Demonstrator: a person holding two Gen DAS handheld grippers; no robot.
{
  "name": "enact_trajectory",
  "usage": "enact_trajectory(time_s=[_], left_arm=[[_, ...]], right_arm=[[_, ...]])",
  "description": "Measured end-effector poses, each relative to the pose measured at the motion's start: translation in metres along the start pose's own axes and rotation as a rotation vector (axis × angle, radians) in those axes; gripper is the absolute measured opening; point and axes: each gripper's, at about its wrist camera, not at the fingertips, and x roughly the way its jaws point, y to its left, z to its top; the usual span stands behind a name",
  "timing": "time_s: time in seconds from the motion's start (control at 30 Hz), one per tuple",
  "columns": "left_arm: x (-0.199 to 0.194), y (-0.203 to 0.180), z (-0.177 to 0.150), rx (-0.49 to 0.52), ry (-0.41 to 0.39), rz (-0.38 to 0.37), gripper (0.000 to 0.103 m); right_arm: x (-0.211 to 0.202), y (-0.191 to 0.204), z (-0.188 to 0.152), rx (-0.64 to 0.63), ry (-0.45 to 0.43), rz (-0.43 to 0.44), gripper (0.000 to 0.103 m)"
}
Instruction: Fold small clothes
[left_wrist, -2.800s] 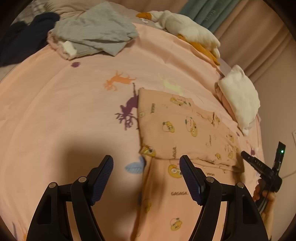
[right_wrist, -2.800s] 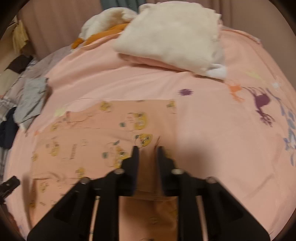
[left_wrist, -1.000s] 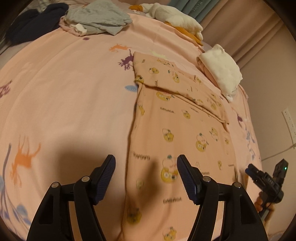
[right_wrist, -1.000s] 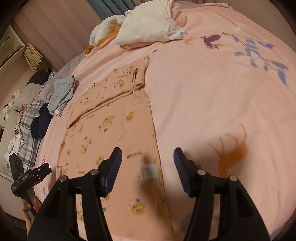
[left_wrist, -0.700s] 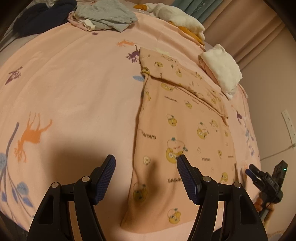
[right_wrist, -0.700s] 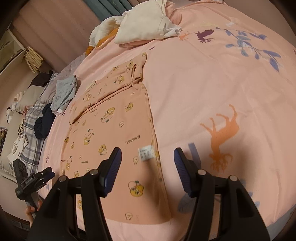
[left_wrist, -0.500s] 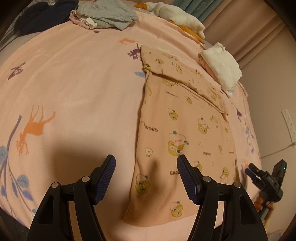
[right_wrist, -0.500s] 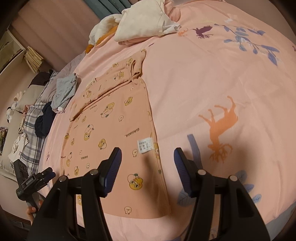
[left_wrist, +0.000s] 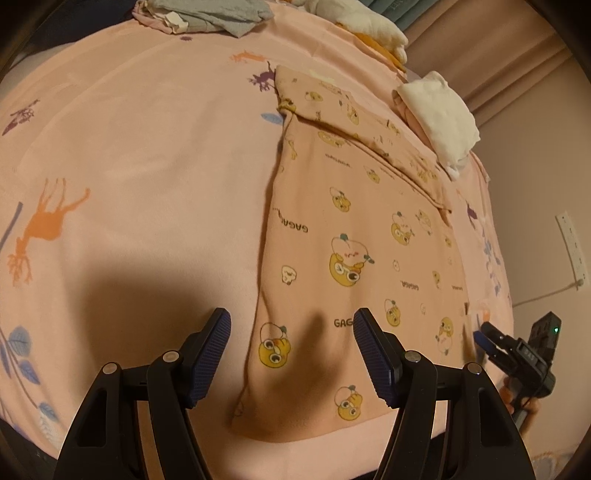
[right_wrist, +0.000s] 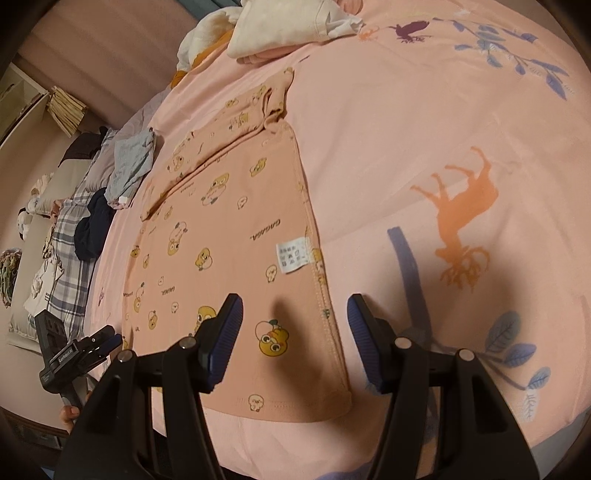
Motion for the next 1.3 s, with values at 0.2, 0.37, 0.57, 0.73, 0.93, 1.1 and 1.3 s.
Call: enact_trajectory(time_s=[0.2, 0.37, 0.57, 0.73, 0.93, 1.1, 1.3], left_arm=[[0.005, 0.001, 0.000, -0.007, 0.014, -0.017, 0.068], [0.009, 0.002, 0.002, -0.015, 0.019, -0.038, 0.068], [0.014, -0.008, 0.003, 0.010, 0.028, -0.049, 0.070], [0.021, -0.017, 0.006, 0.032, 0.036, -0.056, 0.074], [0.028, -0.024, 0.012, 0.043, 0.049, -0.079, 0.074], [0.032, -0.029, 0.015, 0.041, 0.056, -0.109, 0.074], [0.033, -0.034, 0.013, 0.060, 0.062, -0.122, 0.074]], right_arm=[[0.006, 0.001, 0.000, 0.001, 0.015, 0.012, 0.060], [0.011, 0.002, 0.003, 0.004, 0.025, 0.032, 0.061], [0.020, 0.008, 0.006, -0.011, 0.043, 0.053, 0.062], [0.027, 0.014, 0.011, -0.031, 0.055, 0.060, 0.062], [0.037, 0.018, 0.020, -0.042, 0.065, 0.080, 0.062], [0.043, 0.020, 0.026, -0.037, 0.071, 0.108, 0.062], [0.043, 0.020, 0.028, -0.029, 0.075, 0.138, 0.062]])
